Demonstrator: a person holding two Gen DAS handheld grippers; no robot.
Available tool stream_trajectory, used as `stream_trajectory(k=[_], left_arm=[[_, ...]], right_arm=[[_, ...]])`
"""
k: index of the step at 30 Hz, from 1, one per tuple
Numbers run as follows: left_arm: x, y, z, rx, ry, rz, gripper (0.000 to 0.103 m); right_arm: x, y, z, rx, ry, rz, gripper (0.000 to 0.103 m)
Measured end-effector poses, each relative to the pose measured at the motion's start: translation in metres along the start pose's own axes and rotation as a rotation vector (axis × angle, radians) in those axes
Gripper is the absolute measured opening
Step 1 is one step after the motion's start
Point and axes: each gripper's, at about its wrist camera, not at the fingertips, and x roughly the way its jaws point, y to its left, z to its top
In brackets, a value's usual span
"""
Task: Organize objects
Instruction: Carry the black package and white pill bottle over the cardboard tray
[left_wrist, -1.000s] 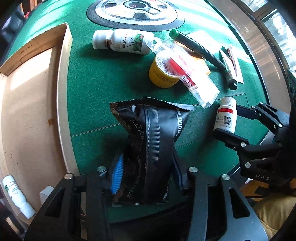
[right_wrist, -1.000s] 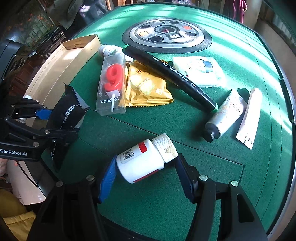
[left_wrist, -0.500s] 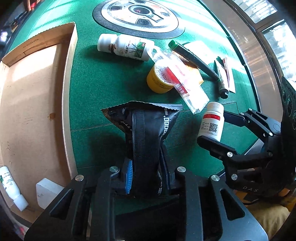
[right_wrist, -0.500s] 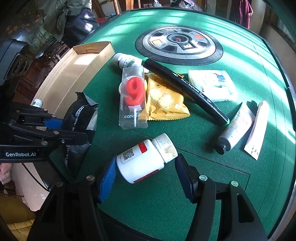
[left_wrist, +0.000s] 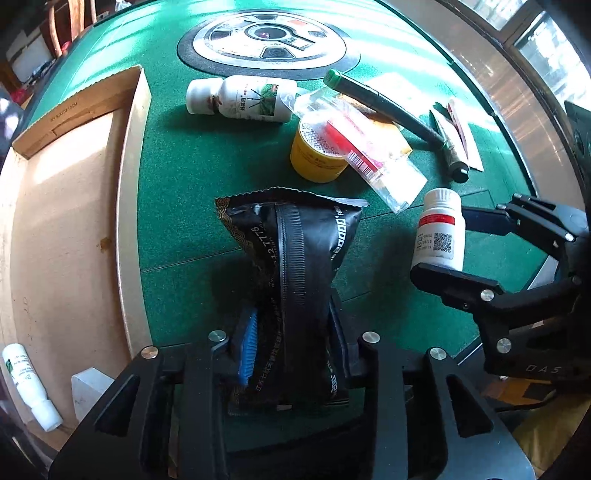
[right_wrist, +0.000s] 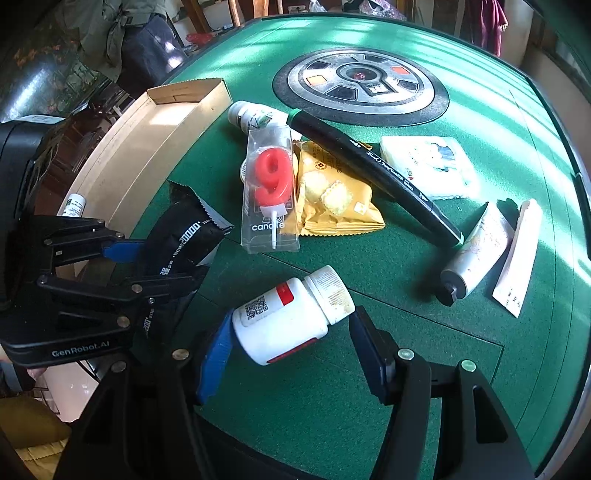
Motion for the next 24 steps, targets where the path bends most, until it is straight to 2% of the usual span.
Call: stream_trajectory(k=[2, 9, 24], left_arm=[[-0.005, 0.006, 0.003, -0.045, -0.007, -0.040, 0.022], [-0.014, 0.016, 0.011, -0.125, 0.008, -0.091, 0.021], [-0.044, 0.027, 0.010, -0.146, -0.002, -0.068, 0.021]], right_arm=[[-0.001, 0.000, 0.001, -0.005, -0.004, 0.000, 0.063], [0.000, 0.004, 0.005, -0.019, -0.003, 0.015, 0.063], [-0.001, 0.014, 0.009, -0.051, 0.001, 0.047, 0.063]])
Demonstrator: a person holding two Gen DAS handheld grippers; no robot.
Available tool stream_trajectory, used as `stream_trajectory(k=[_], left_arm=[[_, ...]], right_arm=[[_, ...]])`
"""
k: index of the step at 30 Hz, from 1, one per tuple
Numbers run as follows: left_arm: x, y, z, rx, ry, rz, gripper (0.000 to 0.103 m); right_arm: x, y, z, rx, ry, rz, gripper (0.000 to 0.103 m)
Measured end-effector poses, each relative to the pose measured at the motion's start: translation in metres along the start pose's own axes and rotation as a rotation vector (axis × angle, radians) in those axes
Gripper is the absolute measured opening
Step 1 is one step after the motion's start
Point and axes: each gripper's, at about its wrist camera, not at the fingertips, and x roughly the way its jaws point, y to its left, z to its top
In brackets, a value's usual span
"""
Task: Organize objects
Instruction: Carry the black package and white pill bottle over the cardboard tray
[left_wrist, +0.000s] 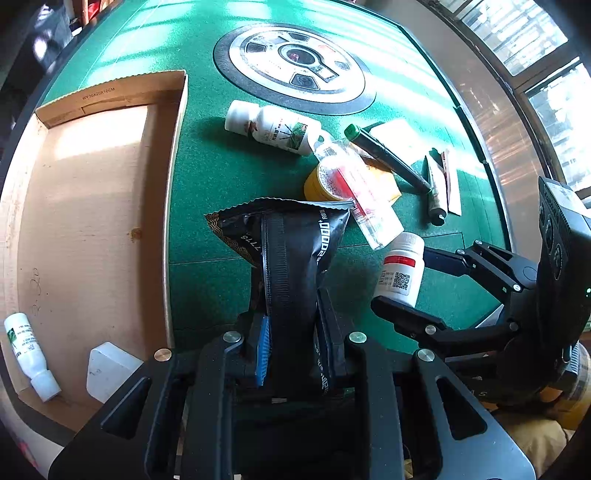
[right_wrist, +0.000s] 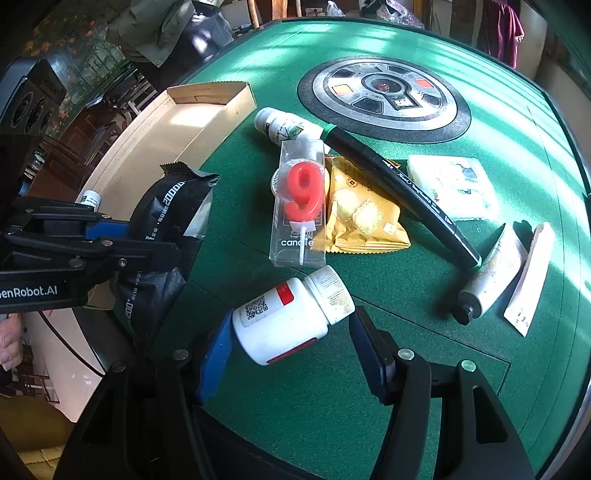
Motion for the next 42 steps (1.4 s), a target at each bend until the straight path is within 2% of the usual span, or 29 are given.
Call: stream_trajectory(k=[9, 18, 24, 33, 42], left_arm=[[-0.025, 0.012, -0.007, -0.064, -0.041, -0.003, 0.021], [-0.048, 0.032, -0.032, -0.168, -0.070, 0.045, 0.021], [-0.059, 0.040, -0.048, -0.227, -0.088, 0.068, 0.021], [-0.074, 0.053, -0.060, -0.282, -0.115, 0.092, 0.022], [-0.079, 0.068, -0.064, -0.303, -0.118, 0.084, 0.022]], right_arm=[[-0.004, 0.024, 0.009, -0.093, 0.024, 0.076, 0.063], [0.003, 0.063, 0.022, -0.255, 0.082, 0.127, 0.063], [0.005, 0.082, 0.030, -0.329, 0.084, 0.153, 0.063], [0.001, 0.097, 0.039, -0.365, 0.056, 0.183, 0.063], [-0.002, 0.108, 0.051, -0.362, 0.018, 0.193, 0.063]])
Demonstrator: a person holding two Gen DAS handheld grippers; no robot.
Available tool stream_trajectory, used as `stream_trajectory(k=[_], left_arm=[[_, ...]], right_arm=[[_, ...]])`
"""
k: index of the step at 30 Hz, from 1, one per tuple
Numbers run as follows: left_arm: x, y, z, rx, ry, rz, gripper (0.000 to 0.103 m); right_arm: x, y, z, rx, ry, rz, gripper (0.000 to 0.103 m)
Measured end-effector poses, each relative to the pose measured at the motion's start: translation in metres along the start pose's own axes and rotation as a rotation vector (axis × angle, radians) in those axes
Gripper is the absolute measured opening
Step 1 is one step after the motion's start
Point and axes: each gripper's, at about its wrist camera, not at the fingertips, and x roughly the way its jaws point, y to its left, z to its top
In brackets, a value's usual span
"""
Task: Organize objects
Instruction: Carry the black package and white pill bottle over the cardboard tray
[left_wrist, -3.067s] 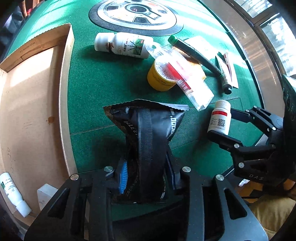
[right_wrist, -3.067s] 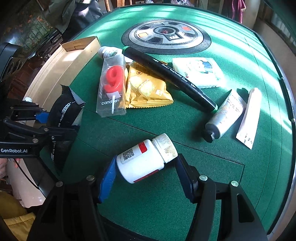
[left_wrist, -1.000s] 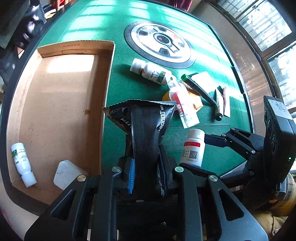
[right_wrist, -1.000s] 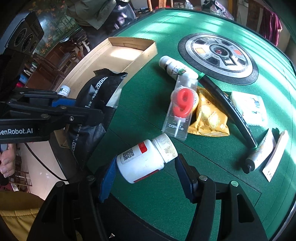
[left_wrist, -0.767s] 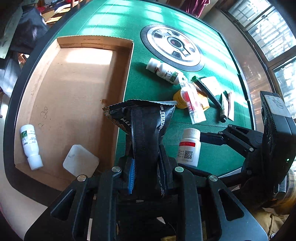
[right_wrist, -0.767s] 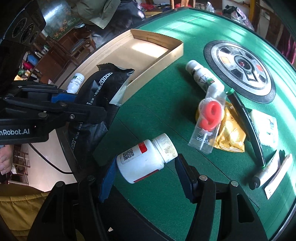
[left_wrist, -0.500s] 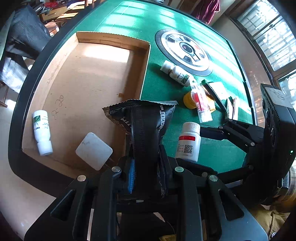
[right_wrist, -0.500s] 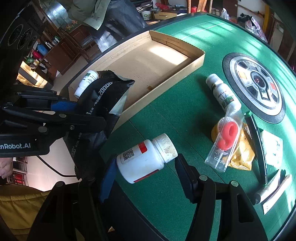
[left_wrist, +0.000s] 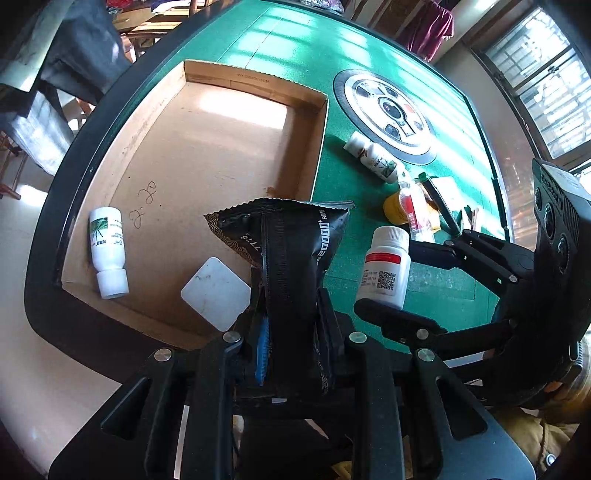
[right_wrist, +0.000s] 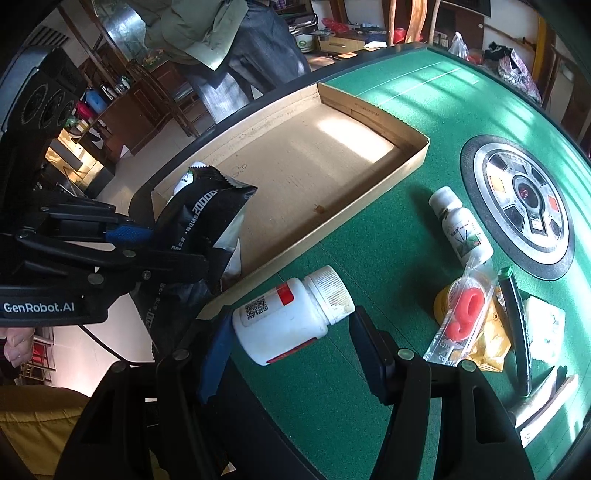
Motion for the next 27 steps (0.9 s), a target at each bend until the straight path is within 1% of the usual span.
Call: stream_trajectory(k=[5, 12, 17, 20, 27], left_arm=[[0.001, 0.015, 0.004, -0.014, 0.015, 0.008, 0.022], [0.002, 0.031, 0.008, -0.022, 0.029, 0.023, 0.022], [0.009, 0.040, 0.010, -0.025, 0.053, 0.030, 0.022], [0.010, 0.046, 0.011, -0.019, 0.066, 0.047, 0.022], [0.005, 0.068, 0.019, -0.034, 0.062, 0.077, 0.022]], right_arm=[[0.001, 0.003, 0.006, 0.011, -0.019, 0.011, 0.063], [0.004, 0.004, 0.011, 0.011, -0.021, 0.005, 0.063], [0.006, 0.004, 0.014, 0.011, -0.019, -0.002, 0.063], [0.009, 0.004, 0.017, 0.007, -0.013, -0.005, 0.063], [0.016, 0.009, 0.028, -0.014, -0.014, -0.016, 0.063]])
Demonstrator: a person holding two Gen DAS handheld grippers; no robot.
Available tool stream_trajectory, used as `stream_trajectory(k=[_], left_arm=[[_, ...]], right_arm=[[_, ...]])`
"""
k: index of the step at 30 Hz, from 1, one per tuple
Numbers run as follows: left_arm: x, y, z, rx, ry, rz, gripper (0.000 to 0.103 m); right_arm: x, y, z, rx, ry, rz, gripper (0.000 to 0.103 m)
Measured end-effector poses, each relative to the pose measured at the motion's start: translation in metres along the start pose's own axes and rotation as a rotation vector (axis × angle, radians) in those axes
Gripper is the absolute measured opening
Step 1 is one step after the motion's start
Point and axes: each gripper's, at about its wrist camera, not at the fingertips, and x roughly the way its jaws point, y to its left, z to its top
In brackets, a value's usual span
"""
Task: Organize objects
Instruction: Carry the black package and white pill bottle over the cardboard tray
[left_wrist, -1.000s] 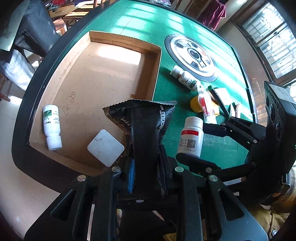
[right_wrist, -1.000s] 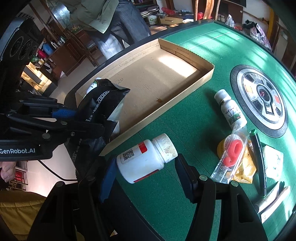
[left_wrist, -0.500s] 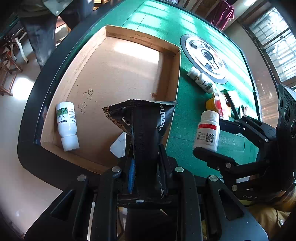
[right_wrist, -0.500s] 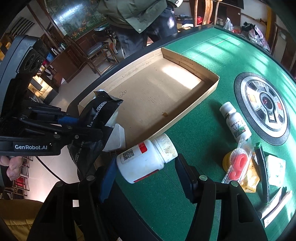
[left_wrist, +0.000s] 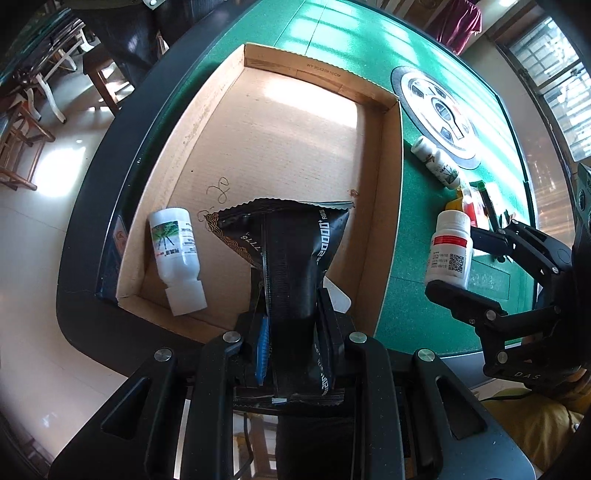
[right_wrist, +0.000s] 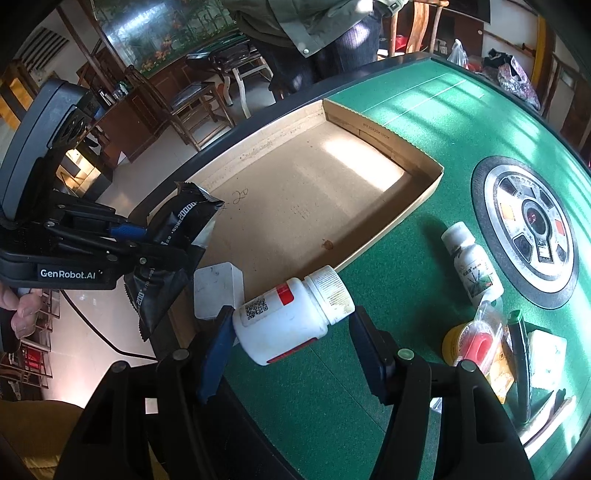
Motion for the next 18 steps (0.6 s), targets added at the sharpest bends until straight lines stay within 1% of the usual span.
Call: stream_trajectory(k=[7, 15, 18], left_arm=[[0.006, 0.015, 0.010, -0.014, 0.015, 0.007, 0.022], [0.016, 0.017, 0.049, 0.012, 0.005, 0.026, 0.022], [0.026, 0.016, 0.061, 0.031, 0.022, 0.030, 0.022]], right_arm=[[0.013, 0.007, 0.010, -0.019, 0.010, 0.003, 0.063], [0.032, 0.012, 0.025, -0.051, 0.006, -0.019, 0.063], [0.040, 0.015, 0.032, -0.072, 0.003, -0.034, 0.063]])
